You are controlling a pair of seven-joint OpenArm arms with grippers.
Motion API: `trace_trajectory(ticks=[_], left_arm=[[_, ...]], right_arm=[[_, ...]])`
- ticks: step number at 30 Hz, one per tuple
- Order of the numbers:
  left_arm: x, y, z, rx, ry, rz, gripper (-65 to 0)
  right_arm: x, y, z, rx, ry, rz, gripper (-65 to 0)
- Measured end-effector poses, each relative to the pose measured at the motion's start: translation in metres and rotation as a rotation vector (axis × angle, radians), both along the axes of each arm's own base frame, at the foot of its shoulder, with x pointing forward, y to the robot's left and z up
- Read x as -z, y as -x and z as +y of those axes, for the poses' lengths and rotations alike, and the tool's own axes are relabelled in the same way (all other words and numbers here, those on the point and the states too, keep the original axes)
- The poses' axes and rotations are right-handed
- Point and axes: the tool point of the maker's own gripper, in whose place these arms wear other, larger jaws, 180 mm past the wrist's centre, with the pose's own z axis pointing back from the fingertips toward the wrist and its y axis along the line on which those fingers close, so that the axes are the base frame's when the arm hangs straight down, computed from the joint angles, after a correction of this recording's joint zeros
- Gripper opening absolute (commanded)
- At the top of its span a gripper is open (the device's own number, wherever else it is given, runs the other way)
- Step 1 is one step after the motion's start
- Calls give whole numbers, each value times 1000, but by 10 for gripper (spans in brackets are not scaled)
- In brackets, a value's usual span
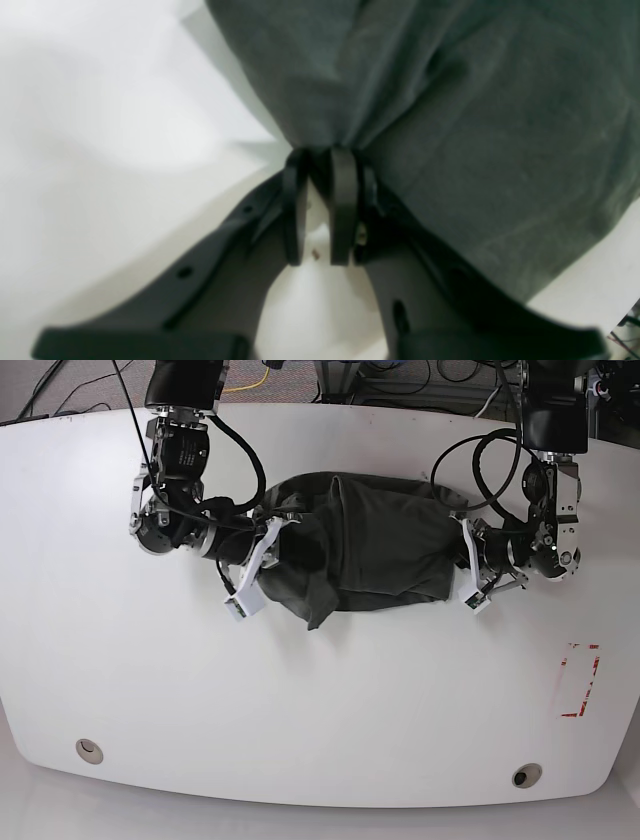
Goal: Layout the t-shirt on the table in an organized manner, then fold the t-shirt properly
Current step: 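Fold the held end with the right gripper over toward the left gripper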
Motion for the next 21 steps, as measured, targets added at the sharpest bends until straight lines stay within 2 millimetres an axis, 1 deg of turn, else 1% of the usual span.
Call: trace_trajectory(ticks=[7, 12, 15, 17, 18, 20, 21], left_arm=[[0, -1, -4, 1, 10, -4, -585], [0, -1, -5, 1, 12, -5, -585], [0, -1, -5, 1, 12, -5, -585], [0, -1, -5, 1, 13, -4, -585], [0, -1, -5, 0, 13, -5, -585], [0, -1, -5, 1, 13, -5, -585], [0, -1, -5, 0, 13, -5, -585]], right_arm=[[-18, -2, 42, -95, -53, -34, -650], [-18, 2, 71, -137, -106, 14, -648], [-15, 5, 81, -158, -113, 26, -634], [-16, 7, 88, -167, -121, 25, -587], [-16, 8, 90, -171, -122, 22, -552], [-18, 10, 94, -183, -127, 19, -457], [-18, 10, 94, -185, -129, 18, -392]])
